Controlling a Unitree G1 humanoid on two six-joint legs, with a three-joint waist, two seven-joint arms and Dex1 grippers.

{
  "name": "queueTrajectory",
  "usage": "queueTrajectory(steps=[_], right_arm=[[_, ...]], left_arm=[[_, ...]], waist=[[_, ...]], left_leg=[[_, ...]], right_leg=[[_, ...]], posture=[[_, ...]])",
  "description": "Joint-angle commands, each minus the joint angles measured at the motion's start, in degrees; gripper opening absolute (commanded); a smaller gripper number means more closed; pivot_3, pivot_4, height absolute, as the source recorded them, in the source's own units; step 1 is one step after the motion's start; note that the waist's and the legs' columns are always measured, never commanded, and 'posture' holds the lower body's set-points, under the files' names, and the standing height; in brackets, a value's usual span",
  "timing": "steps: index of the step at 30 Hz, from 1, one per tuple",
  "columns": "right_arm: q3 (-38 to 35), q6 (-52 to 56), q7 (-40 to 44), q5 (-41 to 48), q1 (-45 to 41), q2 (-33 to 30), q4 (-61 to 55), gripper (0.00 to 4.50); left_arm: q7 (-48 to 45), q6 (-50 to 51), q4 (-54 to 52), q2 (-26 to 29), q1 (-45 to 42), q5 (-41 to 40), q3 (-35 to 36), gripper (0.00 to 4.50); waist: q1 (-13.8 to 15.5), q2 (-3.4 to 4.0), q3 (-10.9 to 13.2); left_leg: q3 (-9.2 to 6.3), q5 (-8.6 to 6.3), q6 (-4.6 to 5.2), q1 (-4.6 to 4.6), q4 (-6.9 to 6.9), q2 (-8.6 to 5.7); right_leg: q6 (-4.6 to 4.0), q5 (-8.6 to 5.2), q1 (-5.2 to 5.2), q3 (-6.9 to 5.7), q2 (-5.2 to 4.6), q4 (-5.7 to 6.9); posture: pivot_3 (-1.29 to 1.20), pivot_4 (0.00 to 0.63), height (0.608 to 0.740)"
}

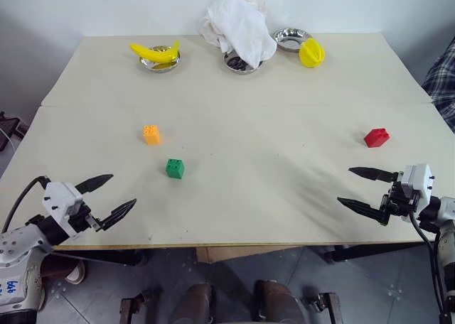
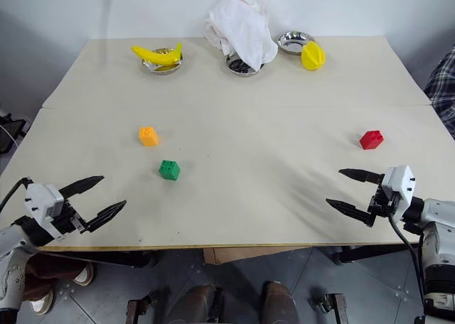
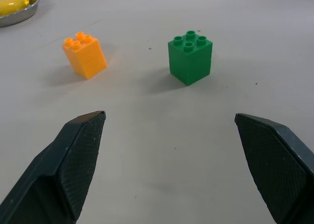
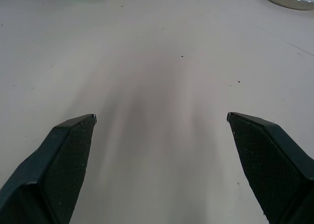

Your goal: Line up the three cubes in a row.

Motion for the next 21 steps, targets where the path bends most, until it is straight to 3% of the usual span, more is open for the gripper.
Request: queueTrajectory(steps=[1,5,10,14,21], right_arm=[[-1.8,-1.0,-0.7,0.8,0.3,-0.7,-0.6,4.5],[-6.0,-0.6,-5.8,2.3,1.5,-0.2,-0.7,4.5],[-15.6,0.2,-14.6,4.8,10.2,0.9,-5.6,4.5],[-22.4,-0.5,-24.4,5.1,18.8,5.6,-11.0,4.5],[-26.7,-0.4,-39.2,4.4,26.5,14.8,-18.9,4.5]], left_arm=[[0.6,-0.9,0.8,0.5,-1.3,0.4,0.7,4.49],[-2.6,0.5,0.6,0.8,-2.4,-2.0,-0.4,4.49],[-9.6,-0.4,-2.4,0.4,-1.0,-1.0,-7.3,4.49],[-10.1,5.0,-6.9,-1.2,-5.0,-4.2,-12.7,4.49],[-8.9,12.1,-12.3,-2.4,-9.0,-7.9,-14.6,4.49]], waist=[[0.0,0.0,0.0],[0.1,0.0,0.0],[0.7,0.0,0.0],[1.4,0.0,0.0],[0.7,0.22,-0.1]], left_leg=[[0.0,0.0,0.0,0.0,0.0,0.0],[0.01,0.0,0.0,0.0,0.02,-0.01],[-0.01,-0.02,0.01,-0.01,-0.09,-0.02],[0.04,-0.03,0.0,0.0,-0.08,0.0],[0.29,0.0,-0.04,0.12,-0.1,0.08]], right_leg=[[0.0,0.0,0.0,0.0,0.0,0.0],[0.0,0.0,-0.01,0.0,0.0,0.02],[0.0,0.0,-0.03,0.0,-0.02,0.15],[0.0,0.0,-0.01,0.04,0.01,-0.08],[0.0,0.0,-0.03,0.34,0.2,0.22]], posture=[[0.0,0.15,0.74],[0.0,0.15,0.74],[0.0,0.15,0.74],[0.0,0.15,0.74],[0.0,0.15,0.74]])
